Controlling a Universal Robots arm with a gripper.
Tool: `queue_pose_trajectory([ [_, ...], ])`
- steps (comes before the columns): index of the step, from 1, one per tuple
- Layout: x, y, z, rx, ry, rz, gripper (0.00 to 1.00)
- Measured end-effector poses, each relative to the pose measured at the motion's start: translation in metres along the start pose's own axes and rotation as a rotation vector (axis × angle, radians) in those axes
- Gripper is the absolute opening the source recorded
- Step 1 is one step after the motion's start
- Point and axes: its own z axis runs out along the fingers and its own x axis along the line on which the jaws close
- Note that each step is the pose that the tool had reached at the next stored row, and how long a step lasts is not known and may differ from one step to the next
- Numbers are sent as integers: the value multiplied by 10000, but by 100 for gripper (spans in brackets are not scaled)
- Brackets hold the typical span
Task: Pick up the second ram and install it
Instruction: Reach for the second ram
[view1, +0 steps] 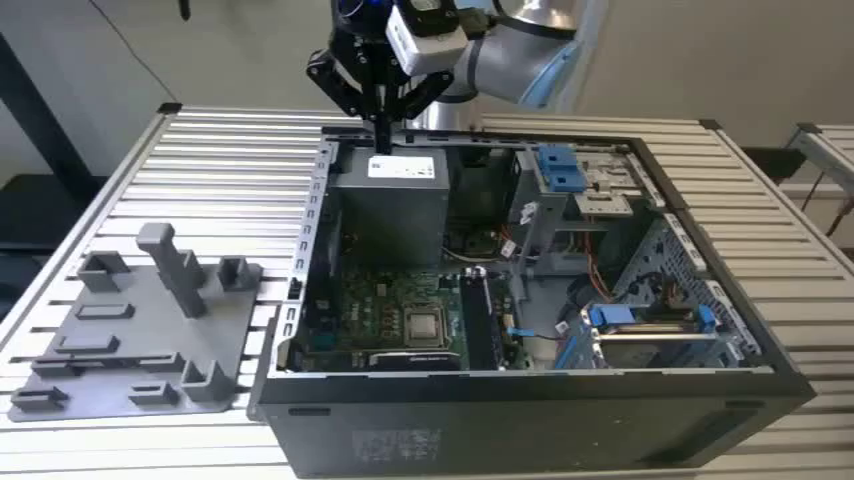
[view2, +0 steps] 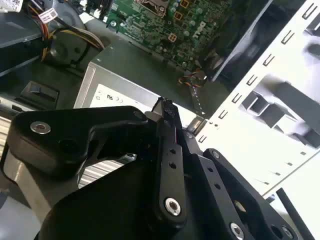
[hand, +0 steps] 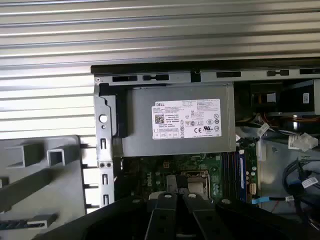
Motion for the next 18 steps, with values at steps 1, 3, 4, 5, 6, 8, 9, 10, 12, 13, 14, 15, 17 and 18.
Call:
queue_pose_trajectory([
  [1, 0, 0, 0, 0, 0, 0, 11],
  [3, 0, 0, 0, 1, 0, 0, 11],
  [4, 0, 0, 0, 0, 0, 0, 11],
  [5, 0, 0, 0, 0, 0, 0, 11],
  [6, 0, 0, 0, 0, 0, 0, 11],
  [8, 0, 0, 0, 1, 0, -1, 11],
  [9, 5, 1, -1, 1, 0, 2, 11],
  [10, 5, 1, 0, 15, -1, 1, 11],
  [12, 5, 0, 0, 22, -1, -1, 11],
  [13, 5, 0, 0, 23, -1, -1, 11],
  [14, 5, 0, 0, 23, -1, -1, 11],
  [15, 5, 0, 0, 23, -1, -1, 11],
  [17, 5, 0, 0, 23, 0, -1, 11],
  [18, 11, -1, 0, 23, 0, 2, 11],
])
